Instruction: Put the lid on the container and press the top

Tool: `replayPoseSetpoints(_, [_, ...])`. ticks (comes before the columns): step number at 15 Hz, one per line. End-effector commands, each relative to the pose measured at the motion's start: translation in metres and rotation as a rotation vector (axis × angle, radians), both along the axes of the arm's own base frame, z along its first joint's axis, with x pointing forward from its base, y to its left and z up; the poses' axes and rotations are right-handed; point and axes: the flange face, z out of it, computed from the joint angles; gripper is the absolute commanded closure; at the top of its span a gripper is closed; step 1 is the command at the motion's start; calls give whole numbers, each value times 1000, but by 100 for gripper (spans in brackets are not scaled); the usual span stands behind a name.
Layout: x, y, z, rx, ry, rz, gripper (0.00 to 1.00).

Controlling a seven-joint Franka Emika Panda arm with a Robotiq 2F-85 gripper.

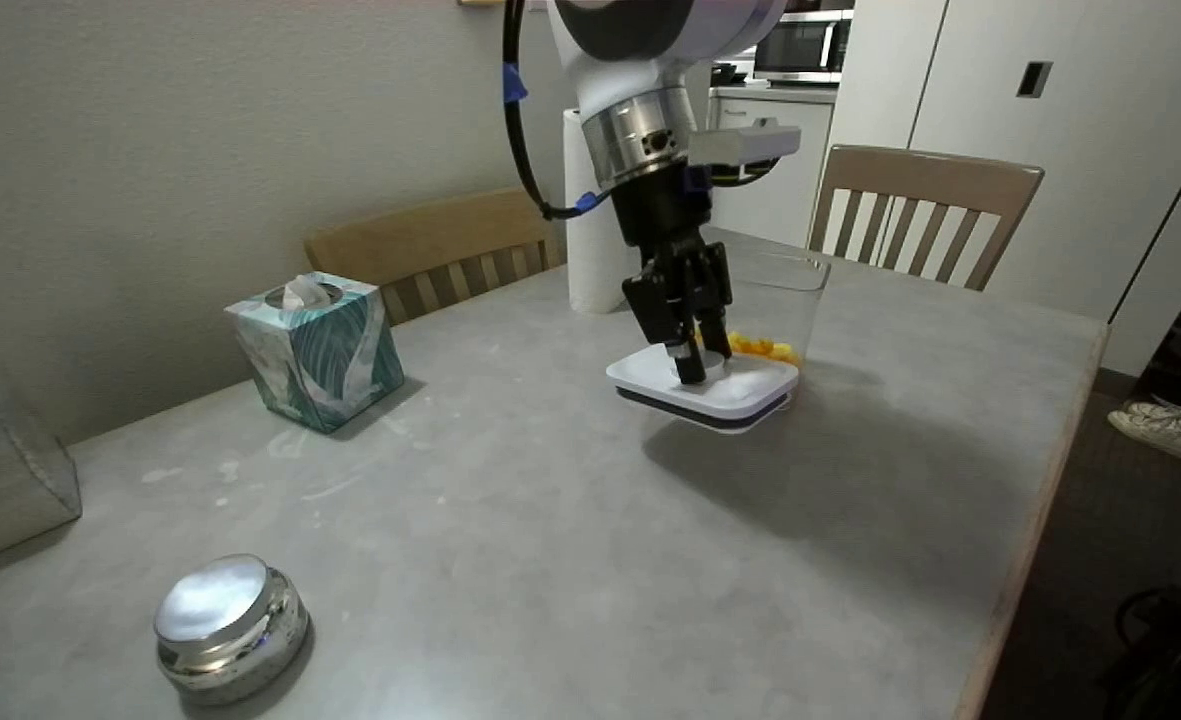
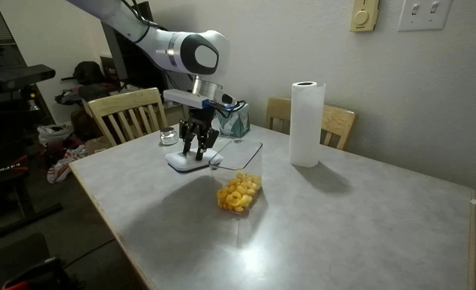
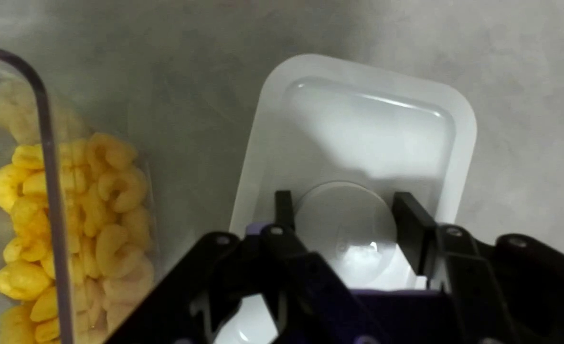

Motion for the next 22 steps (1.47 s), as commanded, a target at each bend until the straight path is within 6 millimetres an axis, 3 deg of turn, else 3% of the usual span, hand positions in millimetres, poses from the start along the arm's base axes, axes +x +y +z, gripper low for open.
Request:
replayPoseSetpoints(1, [0, 0, 0, 0, 1, 1, 46])
replayPoseSetpoints(5, [0, 0, -1, 0, 2, 2, 46])
replayPoseSetpoints(6, [2, -1, -3, -8, -7, 6, 71])
replayPoseSetpoints(12, [11, -23, 11, -145, -68, 69, 71])
replayPoseSetpoints(22, [38, -45, 64, -257, -267, 159, 71])
